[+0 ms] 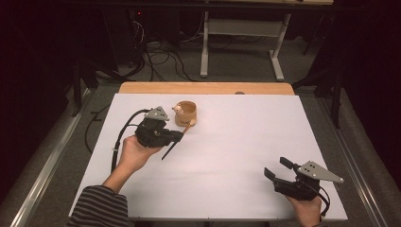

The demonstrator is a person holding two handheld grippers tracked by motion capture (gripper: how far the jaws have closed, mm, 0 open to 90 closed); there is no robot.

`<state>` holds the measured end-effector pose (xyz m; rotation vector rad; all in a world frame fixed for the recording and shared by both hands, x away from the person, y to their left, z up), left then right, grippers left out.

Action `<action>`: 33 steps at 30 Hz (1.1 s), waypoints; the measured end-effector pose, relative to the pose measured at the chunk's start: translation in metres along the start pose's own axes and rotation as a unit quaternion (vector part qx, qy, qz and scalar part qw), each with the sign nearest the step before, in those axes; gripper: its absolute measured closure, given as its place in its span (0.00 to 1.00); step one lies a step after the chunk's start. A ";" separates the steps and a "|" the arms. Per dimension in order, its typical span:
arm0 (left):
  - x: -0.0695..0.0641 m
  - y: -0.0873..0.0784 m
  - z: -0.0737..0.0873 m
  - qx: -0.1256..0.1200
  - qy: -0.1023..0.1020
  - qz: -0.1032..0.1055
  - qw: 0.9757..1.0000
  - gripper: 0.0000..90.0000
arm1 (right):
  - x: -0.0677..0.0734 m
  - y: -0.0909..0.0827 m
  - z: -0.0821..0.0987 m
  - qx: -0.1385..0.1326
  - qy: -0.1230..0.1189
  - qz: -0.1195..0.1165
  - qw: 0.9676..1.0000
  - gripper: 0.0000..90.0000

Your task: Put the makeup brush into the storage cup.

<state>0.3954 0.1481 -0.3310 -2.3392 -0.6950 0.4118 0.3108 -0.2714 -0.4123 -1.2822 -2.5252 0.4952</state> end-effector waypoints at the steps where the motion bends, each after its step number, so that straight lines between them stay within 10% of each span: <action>1: 0.000 0.000 -0.001 -0.003 -0.001 0.001 1.000 0.92 | 0.000 0.000 0.000 0.000 0.001 0.000 1.000 0.30; 33: 0.012 0.003 -0.026 -0.067 -0.022 -0.022 0.997 0.92 | 0.000 0.000 0.000 0.001 -0.002 0.000 1.000 0.30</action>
Point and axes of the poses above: each handheld gripper's, and its own axes: y roughly forward along the jaws, z roughly out of its underside, x roughly to its left, the point moved 2 cm from there along y, roughly forward along the jaws, and after that the axes turned 2 degrees about x, right-handed, at the moved point
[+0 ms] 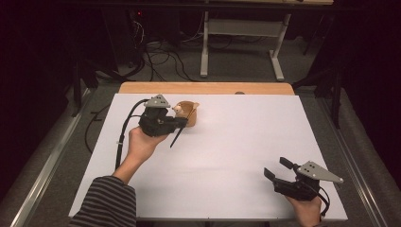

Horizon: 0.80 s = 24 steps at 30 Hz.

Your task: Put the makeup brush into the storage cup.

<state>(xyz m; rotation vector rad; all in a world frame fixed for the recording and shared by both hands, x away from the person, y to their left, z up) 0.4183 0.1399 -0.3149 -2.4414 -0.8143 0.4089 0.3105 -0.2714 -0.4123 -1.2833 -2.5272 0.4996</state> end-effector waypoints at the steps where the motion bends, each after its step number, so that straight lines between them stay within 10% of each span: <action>1: 0.001 0.001 0.000 -0.001 -0.001 0.000 1.000 0.92 | 0.000 0.000 0.000 -0.001 -0.001 0.000 1.000 0.30; 24: 0.009 0.005 -0.019 -0.032 -0.003 -0.020 0.999 0.92 | -0.001 0.000 0.000 -0.001 0.000 -0.002 1.000 0.30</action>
Point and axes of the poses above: each handheld gripper's, and its own axes: y roughly forward along the jaws, z roughly out of its underside, x roughly to its left, the point moved 2 cm from there along y, roughly forward along the jaws, and after that the axes turned 2 degrees about x, right-handed, at the moved point
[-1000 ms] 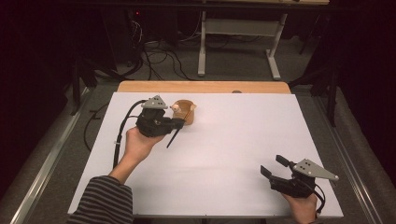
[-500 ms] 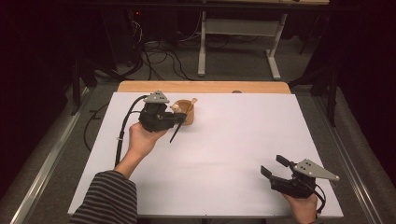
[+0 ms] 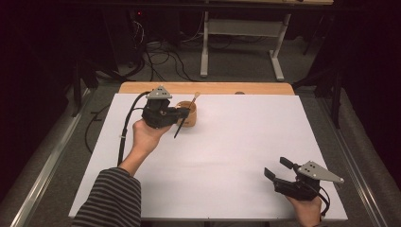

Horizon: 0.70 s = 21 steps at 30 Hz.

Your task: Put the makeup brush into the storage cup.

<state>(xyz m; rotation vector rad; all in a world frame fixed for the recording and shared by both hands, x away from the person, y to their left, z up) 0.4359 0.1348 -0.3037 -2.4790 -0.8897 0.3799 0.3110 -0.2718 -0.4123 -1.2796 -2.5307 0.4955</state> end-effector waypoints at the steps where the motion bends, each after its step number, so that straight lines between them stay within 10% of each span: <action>1: 0.000 0.000 -0.001 0.001 0.001 -0.001 1.000 0.92 | 0.000 0.000 0.000 0.000 -0.001 -0.001 1.000 0.30; 21: 0.012 0.016 -0.014 0.005 -0.006 -0.020 1.000 0.92 | 0.000 0.000 0.000 0.002 0.000 -0.003 1.000 0.30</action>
Point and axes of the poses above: each handheld gripper's, and its own axes: y roughly forward along the jaws, z roughly out of its underside, x roughly to its left, the point moved 2 cm from there along y, roughly forward along the jaws, and after that the axes turned 2 degrees about x, right-handed, at the moved point
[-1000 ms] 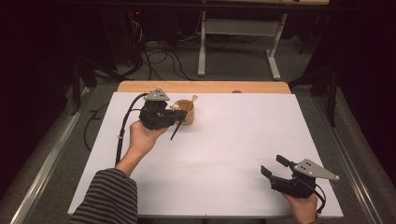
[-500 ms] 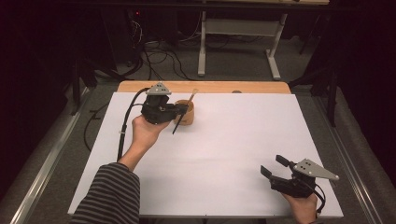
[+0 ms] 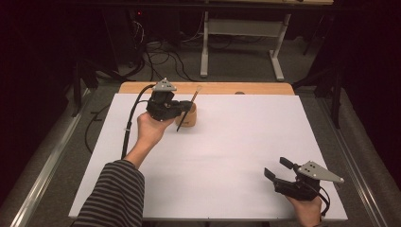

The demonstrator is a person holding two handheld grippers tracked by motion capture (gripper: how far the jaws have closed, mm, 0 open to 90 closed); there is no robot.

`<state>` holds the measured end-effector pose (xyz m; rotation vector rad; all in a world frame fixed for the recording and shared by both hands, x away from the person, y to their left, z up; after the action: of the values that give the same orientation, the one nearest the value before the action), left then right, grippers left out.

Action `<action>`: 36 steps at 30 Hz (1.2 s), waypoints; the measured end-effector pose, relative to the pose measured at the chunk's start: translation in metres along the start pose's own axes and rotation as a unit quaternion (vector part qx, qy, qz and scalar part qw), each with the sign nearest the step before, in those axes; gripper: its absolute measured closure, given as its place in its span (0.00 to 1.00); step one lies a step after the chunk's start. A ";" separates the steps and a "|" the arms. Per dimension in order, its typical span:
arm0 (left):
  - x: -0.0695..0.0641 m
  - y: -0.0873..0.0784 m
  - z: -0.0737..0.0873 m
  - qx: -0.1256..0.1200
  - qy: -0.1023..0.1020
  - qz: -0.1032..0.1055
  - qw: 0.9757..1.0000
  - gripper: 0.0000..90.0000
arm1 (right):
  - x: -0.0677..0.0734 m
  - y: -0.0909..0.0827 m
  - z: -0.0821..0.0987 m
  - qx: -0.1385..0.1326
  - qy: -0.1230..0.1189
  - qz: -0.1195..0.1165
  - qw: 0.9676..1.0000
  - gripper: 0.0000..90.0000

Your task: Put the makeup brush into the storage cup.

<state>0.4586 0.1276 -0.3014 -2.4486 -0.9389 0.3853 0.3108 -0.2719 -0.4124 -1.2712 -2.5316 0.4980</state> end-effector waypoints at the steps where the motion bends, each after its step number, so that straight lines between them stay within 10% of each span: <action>1: 0.001 0.001 -0.001 0.000 -0.001 -0.002 1.000 0.92 | 0.000 0.000 0.000 0.000 0.000 0.000 1.000 0.30; 36: 0.023 0.025 -0.008 -0.021 -0.035 -0.034 0.999 0.92 | 0.001 0.000 0.000 0.002 -0.001 -0.007 1.000 0.30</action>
<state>0.4923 0.1242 -0.3101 -2.4479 -1.0655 0.4333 0.3103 -0.2715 -0.4124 -1.2512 -2.5378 0.5020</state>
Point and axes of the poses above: each handheld gripper's, and its own axes: y roughly forward along the jaws, z roughly out of its underside, x roughly to its left, the point moved 2 cm from there along y, roughly forward along the jaws, and after that the axes turned 2 degrees about x, right-handed, at the moved point
